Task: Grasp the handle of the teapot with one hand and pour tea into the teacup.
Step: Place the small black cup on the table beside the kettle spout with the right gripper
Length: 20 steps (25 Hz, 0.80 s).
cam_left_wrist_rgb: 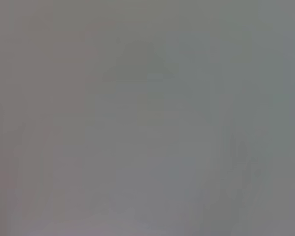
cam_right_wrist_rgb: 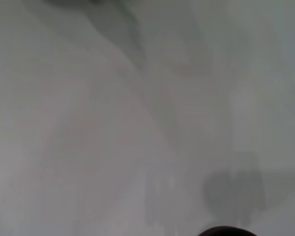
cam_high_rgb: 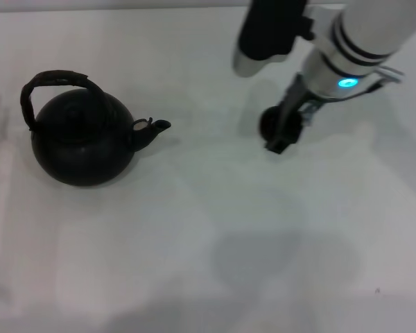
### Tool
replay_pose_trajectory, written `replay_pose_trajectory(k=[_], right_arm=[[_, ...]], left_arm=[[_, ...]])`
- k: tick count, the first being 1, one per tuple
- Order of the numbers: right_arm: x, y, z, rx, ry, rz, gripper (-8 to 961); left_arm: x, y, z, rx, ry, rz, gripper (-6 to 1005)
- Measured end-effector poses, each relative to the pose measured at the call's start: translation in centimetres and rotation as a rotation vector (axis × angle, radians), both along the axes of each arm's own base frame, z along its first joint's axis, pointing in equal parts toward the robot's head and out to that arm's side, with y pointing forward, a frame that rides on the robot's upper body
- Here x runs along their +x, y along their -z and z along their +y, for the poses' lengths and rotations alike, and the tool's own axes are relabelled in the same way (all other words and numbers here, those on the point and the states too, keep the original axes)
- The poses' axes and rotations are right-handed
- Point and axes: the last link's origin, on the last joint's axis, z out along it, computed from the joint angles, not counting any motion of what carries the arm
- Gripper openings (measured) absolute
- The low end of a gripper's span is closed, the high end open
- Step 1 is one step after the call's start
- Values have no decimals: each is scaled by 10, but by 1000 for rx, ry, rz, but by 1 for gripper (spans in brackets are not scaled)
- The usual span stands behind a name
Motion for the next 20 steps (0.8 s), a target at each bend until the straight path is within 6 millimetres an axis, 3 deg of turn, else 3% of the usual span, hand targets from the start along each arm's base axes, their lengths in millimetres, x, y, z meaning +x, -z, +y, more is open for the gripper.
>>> replay_pose_trajectory(k=[2, 10, 20], right_arm=[[-17, 14, -1, -46, -45, 26, 725], [-25, 49, -9, -137, -77, 16, 724], [-39, 58, -11, -152, -115, 44, 724]], left_arm=[[0, 0, 0, 0, 0, 0, 723], [2, 1, 1, -6, 8, 1, 725], [1, 1, 0, -11, 6, 8, 724]])
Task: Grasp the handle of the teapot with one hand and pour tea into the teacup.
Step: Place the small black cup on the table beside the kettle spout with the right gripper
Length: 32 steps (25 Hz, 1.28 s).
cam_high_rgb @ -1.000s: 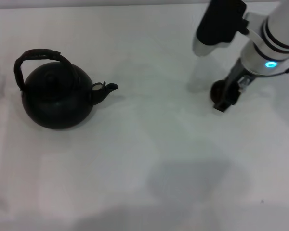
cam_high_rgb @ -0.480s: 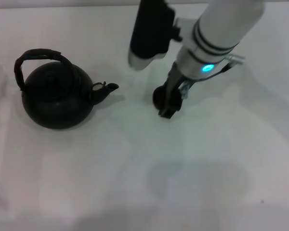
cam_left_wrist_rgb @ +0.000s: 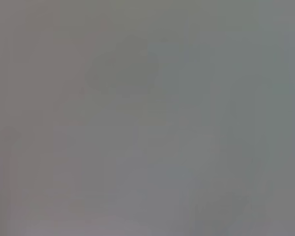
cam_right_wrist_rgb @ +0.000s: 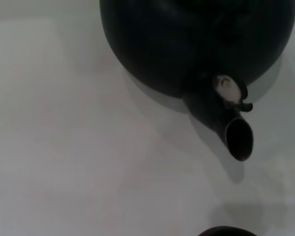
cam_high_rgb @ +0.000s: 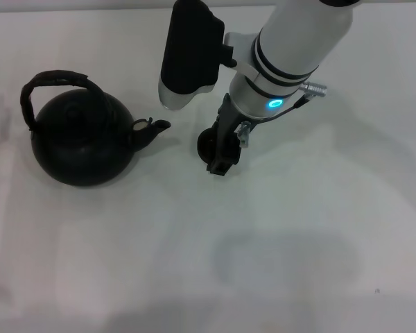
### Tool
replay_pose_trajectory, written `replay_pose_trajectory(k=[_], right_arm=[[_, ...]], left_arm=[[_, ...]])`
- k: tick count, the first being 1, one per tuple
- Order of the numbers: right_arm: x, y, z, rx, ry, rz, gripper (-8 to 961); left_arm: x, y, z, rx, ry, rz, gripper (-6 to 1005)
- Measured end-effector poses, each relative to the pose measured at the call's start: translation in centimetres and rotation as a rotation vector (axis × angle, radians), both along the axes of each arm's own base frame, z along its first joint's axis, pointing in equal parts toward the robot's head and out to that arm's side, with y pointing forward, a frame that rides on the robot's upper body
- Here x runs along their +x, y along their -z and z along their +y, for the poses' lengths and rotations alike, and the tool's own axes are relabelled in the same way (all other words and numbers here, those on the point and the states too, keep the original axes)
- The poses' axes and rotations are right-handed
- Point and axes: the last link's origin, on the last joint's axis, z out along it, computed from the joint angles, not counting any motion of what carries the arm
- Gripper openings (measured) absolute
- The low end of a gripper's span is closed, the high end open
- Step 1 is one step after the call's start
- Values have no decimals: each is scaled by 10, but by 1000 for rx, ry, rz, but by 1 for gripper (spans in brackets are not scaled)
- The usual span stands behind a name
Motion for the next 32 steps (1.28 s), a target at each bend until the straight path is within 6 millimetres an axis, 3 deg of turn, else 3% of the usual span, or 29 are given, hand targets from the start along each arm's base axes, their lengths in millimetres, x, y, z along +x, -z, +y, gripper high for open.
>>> replay_pose_trajectory(k=[32], right_arm=[[9, 7, -3, 0, -31, -15, 725]], left_arm=[[-5, -3, -4, 14, -17, 7, 726]])
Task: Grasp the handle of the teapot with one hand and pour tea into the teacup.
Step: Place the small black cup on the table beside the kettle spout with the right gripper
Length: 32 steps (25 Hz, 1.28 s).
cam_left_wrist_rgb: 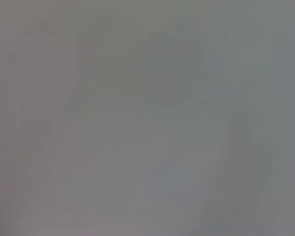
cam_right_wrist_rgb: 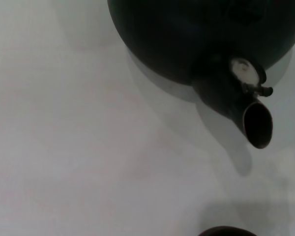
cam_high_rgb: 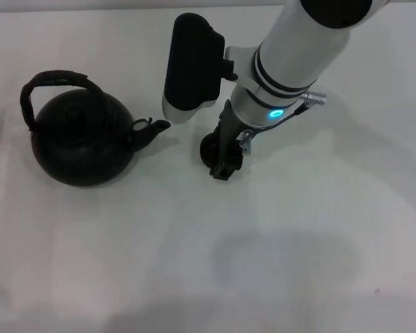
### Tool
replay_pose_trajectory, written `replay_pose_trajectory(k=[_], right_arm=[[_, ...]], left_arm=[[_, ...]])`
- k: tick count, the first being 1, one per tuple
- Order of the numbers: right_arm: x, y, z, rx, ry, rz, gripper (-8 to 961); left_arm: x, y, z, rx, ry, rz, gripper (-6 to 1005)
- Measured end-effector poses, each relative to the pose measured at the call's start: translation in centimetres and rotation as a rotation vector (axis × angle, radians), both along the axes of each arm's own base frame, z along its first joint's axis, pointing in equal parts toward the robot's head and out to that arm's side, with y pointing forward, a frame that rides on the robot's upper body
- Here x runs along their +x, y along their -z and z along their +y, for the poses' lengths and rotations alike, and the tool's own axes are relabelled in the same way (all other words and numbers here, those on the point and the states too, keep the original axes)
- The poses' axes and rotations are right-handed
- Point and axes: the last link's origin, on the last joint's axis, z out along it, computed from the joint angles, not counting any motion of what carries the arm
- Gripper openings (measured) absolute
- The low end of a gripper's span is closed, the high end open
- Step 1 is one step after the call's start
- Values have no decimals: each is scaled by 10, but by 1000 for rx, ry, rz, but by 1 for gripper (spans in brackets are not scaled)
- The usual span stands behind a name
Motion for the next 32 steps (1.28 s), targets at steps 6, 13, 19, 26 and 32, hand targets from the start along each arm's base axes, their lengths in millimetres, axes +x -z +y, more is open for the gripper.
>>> replay_pose_trajectory(k=[6, 13, 19, 26, 32], right_arm=[[3, 1, -1, 0, 0, -1, 724], [5, 1, -1, 1, 4, -6, 725], [7, 0, -1, 1, 9, -11, 724], [6, 1, -1, 1, 7, -5, 785], [3, 0, -1, 4, 9, 9, 837]], left_arm=[[0, 0, 0, 1, 2, -3, 726], [2, -2, 0, 15, 17, 0, 725], [3, -3, 0, 18, 22, 1, 724], [3, -3, 0, 18, 23, 1, 724], [3, -3, 0, 18, 22, 0, 725]])
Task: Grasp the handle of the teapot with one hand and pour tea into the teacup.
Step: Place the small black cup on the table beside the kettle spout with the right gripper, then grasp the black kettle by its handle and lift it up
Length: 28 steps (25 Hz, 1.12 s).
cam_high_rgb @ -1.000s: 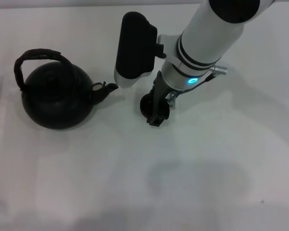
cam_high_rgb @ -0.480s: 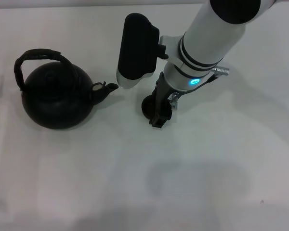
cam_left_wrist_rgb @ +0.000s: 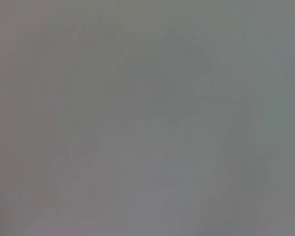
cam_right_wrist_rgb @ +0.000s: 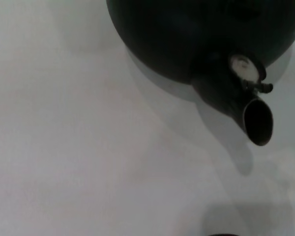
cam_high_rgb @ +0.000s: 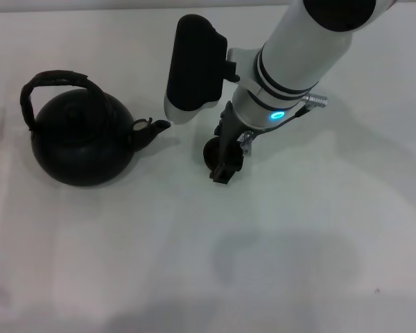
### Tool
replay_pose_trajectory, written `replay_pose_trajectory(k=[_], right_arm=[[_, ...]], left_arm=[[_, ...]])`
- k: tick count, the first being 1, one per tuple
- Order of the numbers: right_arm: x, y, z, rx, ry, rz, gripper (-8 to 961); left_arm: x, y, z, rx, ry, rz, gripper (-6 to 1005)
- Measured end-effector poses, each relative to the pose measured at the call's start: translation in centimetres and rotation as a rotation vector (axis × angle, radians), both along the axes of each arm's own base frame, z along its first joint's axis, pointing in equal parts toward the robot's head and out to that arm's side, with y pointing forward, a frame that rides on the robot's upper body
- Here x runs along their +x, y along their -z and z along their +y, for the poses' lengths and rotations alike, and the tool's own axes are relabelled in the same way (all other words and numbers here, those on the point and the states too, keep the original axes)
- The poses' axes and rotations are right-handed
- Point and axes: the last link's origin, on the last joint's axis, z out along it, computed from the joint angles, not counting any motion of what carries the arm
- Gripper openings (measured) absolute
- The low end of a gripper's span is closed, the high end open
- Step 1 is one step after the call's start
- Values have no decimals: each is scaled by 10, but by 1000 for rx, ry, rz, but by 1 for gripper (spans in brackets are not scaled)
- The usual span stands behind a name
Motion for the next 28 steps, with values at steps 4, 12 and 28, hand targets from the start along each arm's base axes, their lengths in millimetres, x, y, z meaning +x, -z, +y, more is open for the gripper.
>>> replay_pose_trajectory(k=[4, 12, 28], right_arm=[[-1, -1, 0, 6, 14, 30, 845], [-1, -10, 6, 35, 61, 147, 843], [78, -98, 48, 333, 348, 510, 839]], left_arm=[[0, 0, 0, 1, -1, -1, 724], [0, -2, -2, 11, 4, 6, 723], [-7, -8, -8, 46, -18, -27, 725]])
